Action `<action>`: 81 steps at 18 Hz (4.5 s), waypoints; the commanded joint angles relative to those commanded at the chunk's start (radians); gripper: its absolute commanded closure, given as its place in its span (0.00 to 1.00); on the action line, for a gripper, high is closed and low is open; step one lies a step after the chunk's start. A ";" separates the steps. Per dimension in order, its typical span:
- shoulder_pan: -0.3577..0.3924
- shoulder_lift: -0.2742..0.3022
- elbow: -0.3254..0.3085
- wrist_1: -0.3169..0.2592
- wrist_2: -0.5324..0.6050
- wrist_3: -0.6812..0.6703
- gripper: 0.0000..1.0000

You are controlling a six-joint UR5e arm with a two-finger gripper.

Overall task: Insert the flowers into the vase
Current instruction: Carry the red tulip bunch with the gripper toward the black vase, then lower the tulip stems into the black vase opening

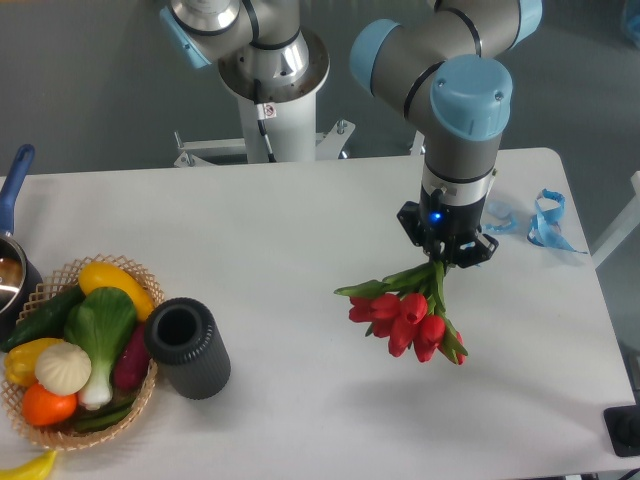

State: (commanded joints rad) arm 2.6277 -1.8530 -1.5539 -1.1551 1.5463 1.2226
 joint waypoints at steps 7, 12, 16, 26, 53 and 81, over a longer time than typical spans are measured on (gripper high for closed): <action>-0.005 0.009 0.000 0.005 -0.020 -0.002 1.00; -0.005 0.038 0.002 0.015 -0.196 -0.092 1.00; -0.002 0.061 -0.009 0.228 -0.475 -0.239 1.00; -0.024 0.057 -0.012 0.368 -0.922 -0.422 1.00; -0.181 -0.003 -0.130 0.462 -1.322 -0.137 1.00; -0.235 -0.064 -0.175 0.474 -1.301 -0.109 0.93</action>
State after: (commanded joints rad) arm 2.3930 -1.9175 -1.7288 -0.6811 0.2454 1.1136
